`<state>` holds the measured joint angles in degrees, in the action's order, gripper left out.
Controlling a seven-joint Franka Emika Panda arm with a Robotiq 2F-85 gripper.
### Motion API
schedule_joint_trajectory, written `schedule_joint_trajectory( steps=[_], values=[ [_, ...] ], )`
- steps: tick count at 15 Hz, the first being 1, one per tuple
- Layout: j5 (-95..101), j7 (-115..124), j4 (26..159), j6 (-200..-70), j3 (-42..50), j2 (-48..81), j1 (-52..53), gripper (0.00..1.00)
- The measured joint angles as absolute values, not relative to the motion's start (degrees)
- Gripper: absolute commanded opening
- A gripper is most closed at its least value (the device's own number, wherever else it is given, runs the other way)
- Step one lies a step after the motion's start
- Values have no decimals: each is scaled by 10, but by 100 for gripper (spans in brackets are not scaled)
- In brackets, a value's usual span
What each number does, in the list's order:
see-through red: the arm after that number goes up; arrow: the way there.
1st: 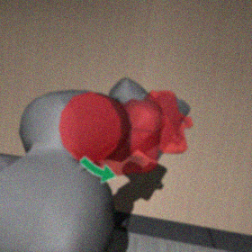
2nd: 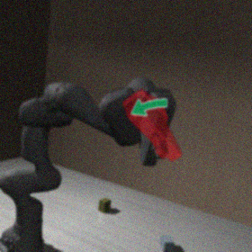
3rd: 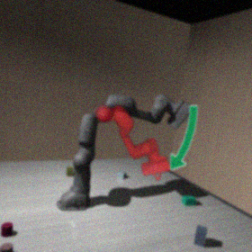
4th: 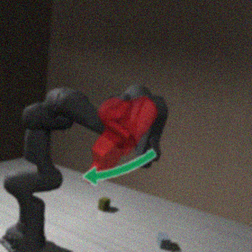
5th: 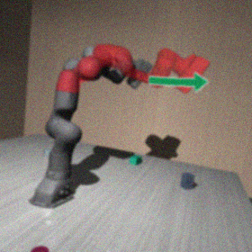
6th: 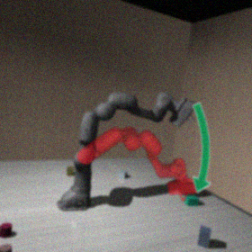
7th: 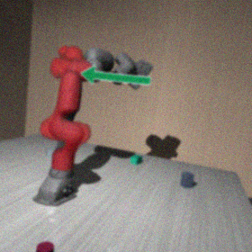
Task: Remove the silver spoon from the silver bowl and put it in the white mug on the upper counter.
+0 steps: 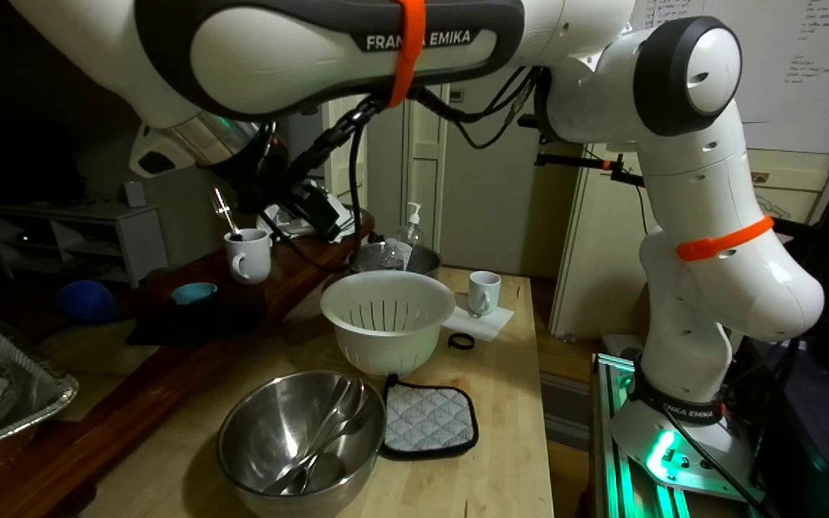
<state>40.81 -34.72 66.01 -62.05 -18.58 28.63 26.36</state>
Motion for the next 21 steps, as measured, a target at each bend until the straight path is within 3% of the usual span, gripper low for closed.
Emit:
schedule_joint_trajectory(
  steps=[6, 11, 21],
  values=[
    [324, -341, 763, -622, -183, 260, 183, 100],
    [325, -339, 765, -637, -184, 264, 200, 100],
    [197, -99, 826, -820, -192, 360, 276, 100]
  ],
)
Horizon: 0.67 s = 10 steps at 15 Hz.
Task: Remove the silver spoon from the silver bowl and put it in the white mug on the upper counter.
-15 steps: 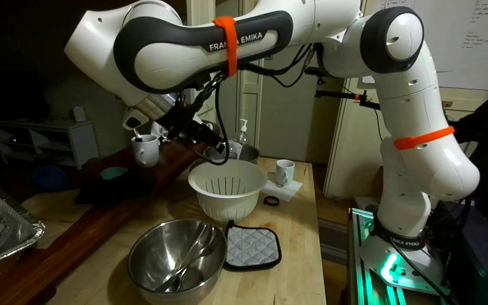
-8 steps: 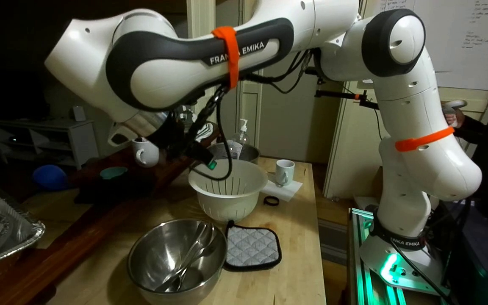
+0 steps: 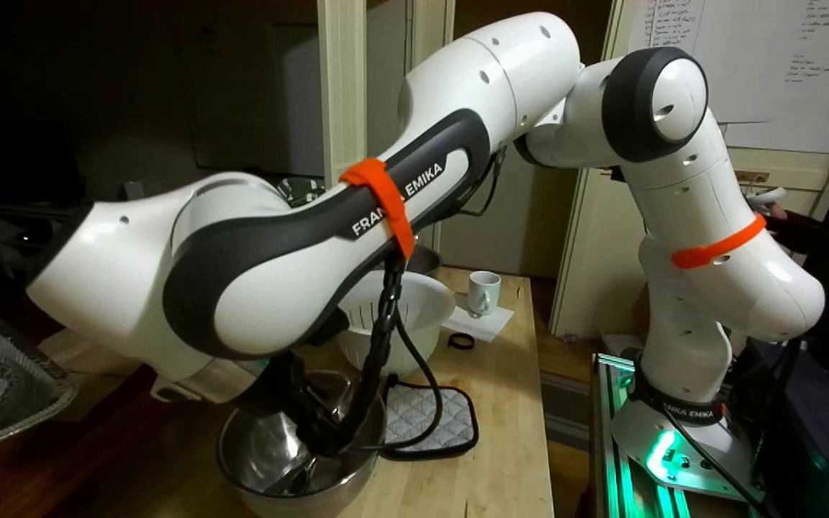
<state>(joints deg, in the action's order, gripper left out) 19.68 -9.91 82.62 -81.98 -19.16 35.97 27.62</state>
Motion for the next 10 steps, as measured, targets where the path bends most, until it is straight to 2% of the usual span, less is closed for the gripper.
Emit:
schedule_joint_trajectory(
  steps=[4, 10],
  values=[
    [188, -101, 833, -826, -183, 371, 267, 100],
    [255, -125, 805, -767, -176, 362, 290, 100]
  ],
)
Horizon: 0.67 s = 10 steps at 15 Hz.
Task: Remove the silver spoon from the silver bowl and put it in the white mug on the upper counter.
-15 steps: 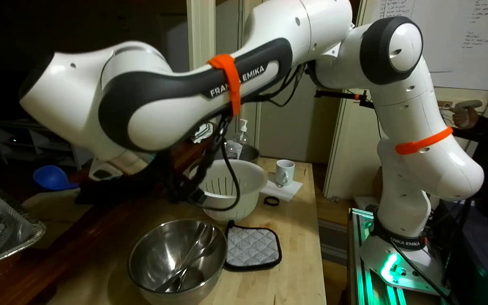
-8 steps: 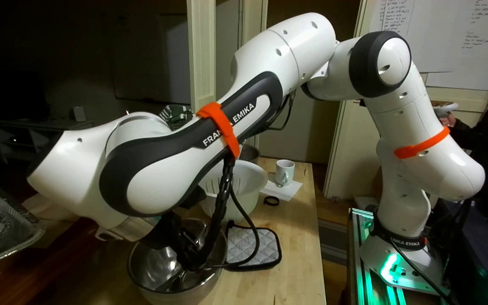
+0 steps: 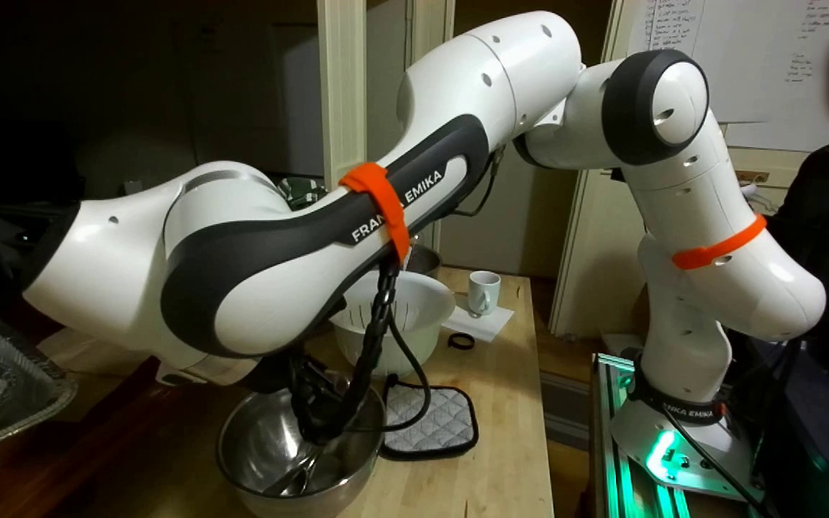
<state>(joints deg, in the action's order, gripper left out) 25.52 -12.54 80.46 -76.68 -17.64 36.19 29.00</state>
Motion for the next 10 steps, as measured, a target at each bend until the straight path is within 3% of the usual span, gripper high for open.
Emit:
schedule_joint_trajectory(
  steps=[10],
  values=[
    [354, -228, 810, -799, -165, 404, 293, 96]
  ],
)
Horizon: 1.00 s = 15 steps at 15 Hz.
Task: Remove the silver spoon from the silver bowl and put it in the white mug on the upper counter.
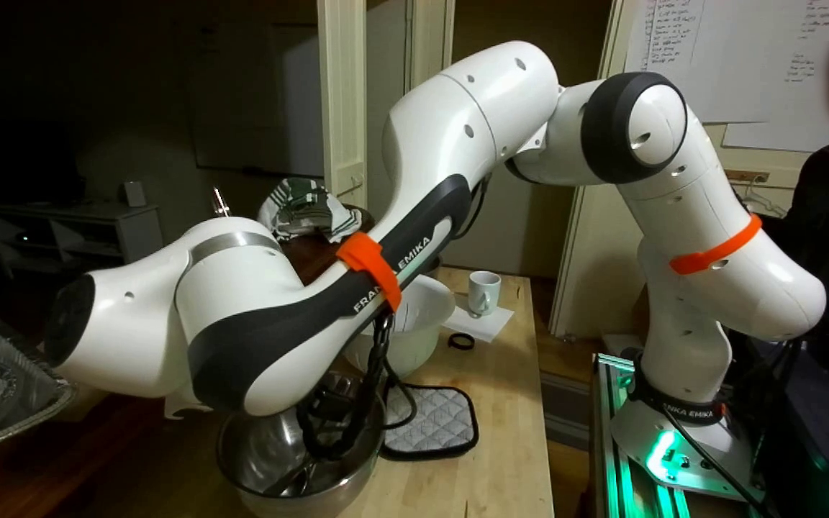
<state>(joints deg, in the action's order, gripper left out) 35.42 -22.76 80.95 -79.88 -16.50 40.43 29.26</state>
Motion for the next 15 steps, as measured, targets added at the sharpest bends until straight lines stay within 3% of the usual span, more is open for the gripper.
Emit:
schedule_joint_trajectory(
  steps=[6, 8, 9, 15],
  values=[
    [357, -243, 790, -803, -165, 440, 294, 93],
    [354, -243, 786, -803, -165, 449, 296, 82],
    [350, -243, 786, -802, -165, 452, 296, 67],
    [319, -237, 786, -783, -166, 455, 296, 21]
  ],
)
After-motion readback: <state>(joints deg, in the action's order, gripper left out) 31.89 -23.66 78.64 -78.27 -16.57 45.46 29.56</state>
